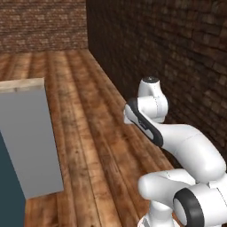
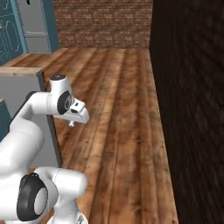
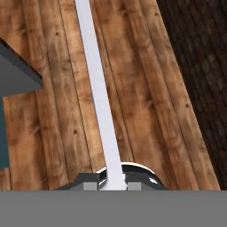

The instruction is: Pick up the metallic utensils from the counter and place them in the open drawer. Make sure not to pick up any wooden utensils.

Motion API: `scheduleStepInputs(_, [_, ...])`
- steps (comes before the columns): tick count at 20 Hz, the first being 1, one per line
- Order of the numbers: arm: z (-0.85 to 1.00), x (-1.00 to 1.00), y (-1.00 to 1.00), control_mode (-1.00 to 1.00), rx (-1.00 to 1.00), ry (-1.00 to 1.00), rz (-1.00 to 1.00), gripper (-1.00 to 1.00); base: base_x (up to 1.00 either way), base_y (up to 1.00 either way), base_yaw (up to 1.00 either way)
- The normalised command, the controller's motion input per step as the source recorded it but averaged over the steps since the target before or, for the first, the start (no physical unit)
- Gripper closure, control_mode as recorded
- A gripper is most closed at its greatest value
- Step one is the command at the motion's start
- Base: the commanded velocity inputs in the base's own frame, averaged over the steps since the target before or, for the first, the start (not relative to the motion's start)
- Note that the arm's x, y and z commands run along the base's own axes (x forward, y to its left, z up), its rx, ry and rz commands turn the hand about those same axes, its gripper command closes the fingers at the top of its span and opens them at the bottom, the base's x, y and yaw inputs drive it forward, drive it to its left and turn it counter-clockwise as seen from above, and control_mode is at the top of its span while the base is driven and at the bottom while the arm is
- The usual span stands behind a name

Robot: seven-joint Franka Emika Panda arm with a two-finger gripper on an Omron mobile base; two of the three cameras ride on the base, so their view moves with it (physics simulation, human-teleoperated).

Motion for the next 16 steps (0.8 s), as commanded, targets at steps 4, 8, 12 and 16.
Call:
scheduleStepInputs(4, [0.00, 0.00, 0.00, 1.00, 0.00, 0.00, 0.00, 1.00, 1.00, 0.00, 0.04])
scheduleStepInputs(8, [0.00, 0.00, 0.00, 1.00, 0.00, 0.00, 0.00, 1.00, 1.00, -0.05, 0.06])
scheduleStepInputs(12, [0.00, 0.00, 0.00, 1.00, 0.00, 0.00, 0.00, 1.00, 1.00, -0.12, 0.08])
scheduleStepInputs(16, [0.00, 0.00, 0.00, 1.00, 0.00, 0.00, 0.00, 1.00, 1.00, -0.09, 0.11])
